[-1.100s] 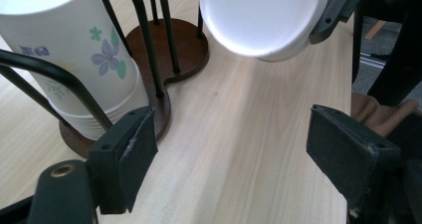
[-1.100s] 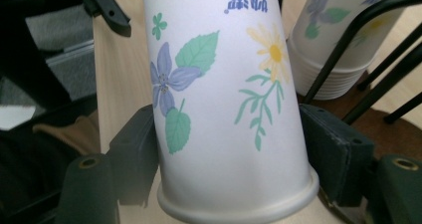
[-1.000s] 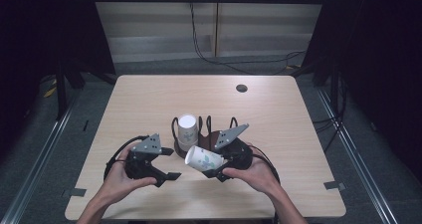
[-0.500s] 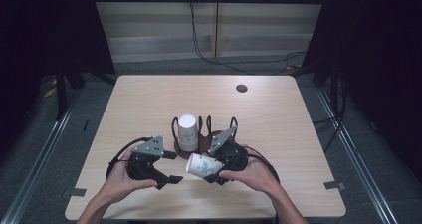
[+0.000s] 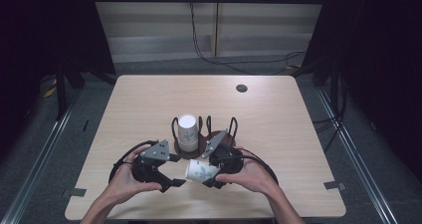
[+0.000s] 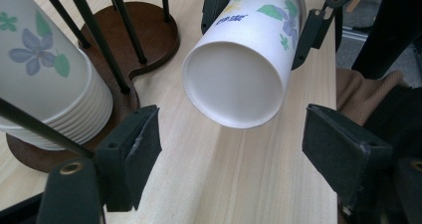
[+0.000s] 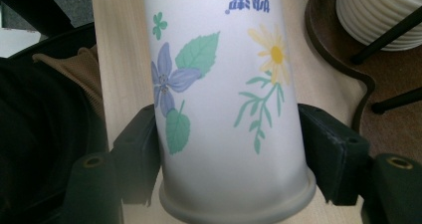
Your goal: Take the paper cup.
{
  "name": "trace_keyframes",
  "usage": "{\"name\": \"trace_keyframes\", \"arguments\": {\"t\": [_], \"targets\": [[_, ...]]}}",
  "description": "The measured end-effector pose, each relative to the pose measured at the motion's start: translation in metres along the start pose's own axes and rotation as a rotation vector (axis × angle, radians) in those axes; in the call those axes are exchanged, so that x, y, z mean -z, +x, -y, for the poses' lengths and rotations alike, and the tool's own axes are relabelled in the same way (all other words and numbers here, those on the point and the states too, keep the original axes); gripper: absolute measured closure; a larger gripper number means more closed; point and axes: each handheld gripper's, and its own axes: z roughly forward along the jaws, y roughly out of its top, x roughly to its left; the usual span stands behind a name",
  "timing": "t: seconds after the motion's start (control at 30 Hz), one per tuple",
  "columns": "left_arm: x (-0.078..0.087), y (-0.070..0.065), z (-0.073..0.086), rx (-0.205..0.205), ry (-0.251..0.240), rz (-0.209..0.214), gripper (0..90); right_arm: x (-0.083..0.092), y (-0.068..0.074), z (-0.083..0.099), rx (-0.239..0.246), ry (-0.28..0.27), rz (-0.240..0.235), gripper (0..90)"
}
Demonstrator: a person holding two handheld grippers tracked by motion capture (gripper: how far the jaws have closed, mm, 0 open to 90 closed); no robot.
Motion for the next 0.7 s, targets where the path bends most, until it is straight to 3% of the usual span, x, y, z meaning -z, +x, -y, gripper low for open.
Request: {"name": "trace_keyframes", "arguments": {"t": [0.27,0.37,0.47,0.53,0.7], "targets": [[-0.009,-0.003,-0.001,-0.014,0.029,0.016,20.9,-0.004,0.003,0.0,0.012,0.015,-0.015,30.5],[-0.012,-0.004,-0.001,-0.053,0.04,0.024,21.3,-0.005,0.003,0.0,0.017,0.018,-0.02,30.6],[-0.012,-0.008,-0.002,-0.08,0.018,0.008,31.2,-0.007,0.005,-0.001,0.024,0.024,-0.027,30.5],[-0.013,-0.009,-0.002,-0.1,0.026,0.01,30.2,-0.008,0.006,-0.001,0.026,0.025,-0.029,30.5],[-0.017,-0.011,-0.002,-0.106,0.047,0.025,29.5,-0.009,0.009,-0.004,0.037,0.031,-0.036,30.6]]}}
